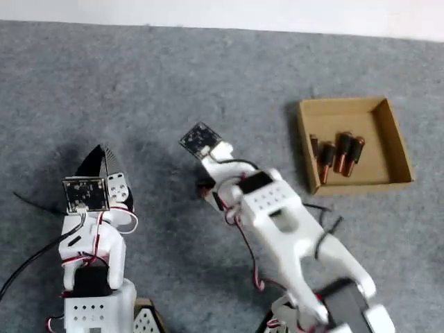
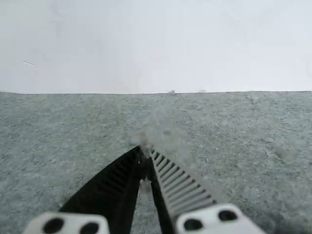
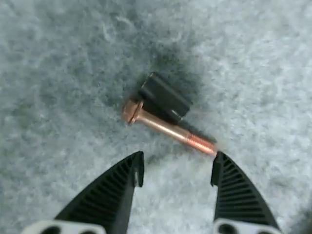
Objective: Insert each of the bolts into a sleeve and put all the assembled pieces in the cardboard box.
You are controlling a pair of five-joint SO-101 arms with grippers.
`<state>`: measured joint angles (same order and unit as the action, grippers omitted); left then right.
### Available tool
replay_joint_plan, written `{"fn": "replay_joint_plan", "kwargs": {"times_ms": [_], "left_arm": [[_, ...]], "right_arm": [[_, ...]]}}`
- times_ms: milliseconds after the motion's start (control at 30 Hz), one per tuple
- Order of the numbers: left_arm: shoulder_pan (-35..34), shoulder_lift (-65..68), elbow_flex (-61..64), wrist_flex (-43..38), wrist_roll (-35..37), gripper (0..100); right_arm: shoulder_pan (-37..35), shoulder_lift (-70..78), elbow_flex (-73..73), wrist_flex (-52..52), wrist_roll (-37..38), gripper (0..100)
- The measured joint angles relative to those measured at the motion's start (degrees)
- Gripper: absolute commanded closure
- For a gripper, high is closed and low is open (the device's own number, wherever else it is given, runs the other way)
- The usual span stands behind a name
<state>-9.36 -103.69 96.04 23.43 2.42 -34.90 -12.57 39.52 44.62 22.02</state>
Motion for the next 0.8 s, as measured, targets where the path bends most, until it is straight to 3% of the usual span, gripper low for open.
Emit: {"fn": "replay_joint_plan", "kwargs": {"times_ms": [800], "left_arm": [[0.0, 0.0, 0.0, -0.2, 0.0, 99]], "right_arm": [[-2.5, 23.5, -19.8, -0.3, 6.2, 79.6]]}}
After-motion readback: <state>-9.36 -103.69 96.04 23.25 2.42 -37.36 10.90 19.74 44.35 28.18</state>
